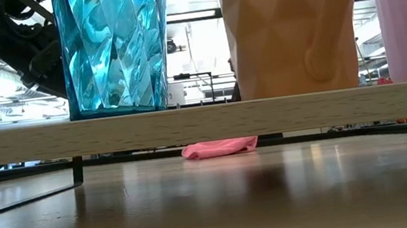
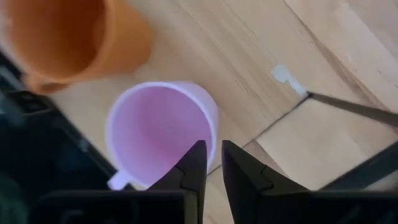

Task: Stack small to large cups/mugs on shelf
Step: Return to Home Position

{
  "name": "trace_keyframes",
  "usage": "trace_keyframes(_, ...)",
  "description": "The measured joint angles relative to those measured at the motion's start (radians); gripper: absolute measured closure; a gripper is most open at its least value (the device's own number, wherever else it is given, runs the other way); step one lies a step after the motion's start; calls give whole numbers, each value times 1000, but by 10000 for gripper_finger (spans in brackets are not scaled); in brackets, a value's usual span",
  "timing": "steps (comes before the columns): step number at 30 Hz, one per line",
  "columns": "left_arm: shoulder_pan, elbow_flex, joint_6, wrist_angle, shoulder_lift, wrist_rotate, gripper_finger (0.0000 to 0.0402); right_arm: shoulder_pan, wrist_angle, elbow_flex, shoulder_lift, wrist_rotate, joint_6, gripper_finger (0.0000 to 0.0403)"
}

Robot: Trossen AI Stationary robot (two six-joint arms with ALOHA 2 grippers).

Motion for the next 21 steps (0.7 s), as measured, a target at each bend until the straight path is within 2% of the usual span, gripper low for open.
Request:
trace_keyframes(4,0,0,0,0,0,0,294,0,36,0,-77,56,-46,345)
trace_keyframes(10,0,0,0,0,0,0,294,0,162,1,-201,167,-241,345)
trace_keyframes(13,0,0,0,0,0,0,294,0,188,1,-263,177,-369,345)
trace_keyframes(21,0,0,2,0,0,0,294,0,187,2,-413,208,-563,345)
